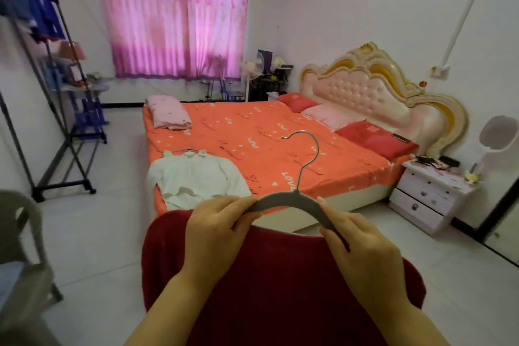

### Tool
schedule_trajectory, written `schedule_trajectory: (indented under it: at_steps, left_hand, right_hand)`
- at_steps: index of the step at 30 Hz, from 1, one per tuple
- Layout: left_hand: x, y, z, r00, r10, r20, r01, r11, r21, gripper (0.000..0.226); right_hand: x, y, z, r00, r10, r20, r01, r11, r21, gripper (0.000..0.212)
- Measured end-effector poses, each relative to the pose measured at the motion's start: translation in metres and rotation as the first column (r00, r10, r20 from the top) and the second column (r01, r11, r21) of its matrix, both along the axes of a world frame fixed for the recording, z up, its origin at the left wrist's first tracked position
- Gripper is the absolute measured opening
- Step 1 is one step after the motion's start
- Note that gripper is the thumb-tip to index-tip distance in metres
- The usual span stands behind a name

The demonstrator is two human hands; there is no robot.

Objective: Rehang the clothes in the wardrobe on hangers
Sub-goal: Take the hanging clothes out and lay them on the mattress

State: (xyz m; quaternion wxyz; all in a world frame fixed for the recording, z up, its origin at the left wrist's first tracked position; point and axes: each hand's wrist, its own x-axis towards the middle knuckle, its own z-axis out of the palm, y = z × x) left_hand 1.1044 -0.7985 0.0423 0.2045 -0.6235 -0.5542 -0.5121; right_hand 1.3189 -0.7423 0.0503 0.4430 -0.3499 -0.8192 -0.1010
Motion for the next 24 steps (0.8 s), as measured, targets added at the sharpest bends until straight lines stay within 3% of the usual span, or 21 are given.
schedule_trajectory:
  at_steps: [10, 24]
  left_hand:
    - [-0.098, 0.128, -0.029, 0.989, 0.139, 0.051, -0.137, 0.989, -0.049, 0.028]
    - [-0.201, 0.312, -0.025, 0.907, 0.412, 0.084, -0.402, 0.909, -0.111, 0.033]
  right_hand:
    - [-0.106, 0.165, -0.020, 0.982, 0.189, 0.026, -0.187, 0.979, -0.079, 0.060]
    - [-0.248, 0.408, -0.028, 0.907, 0.418, 0.049, -0.412, 0.906, -0.097, 0.053]
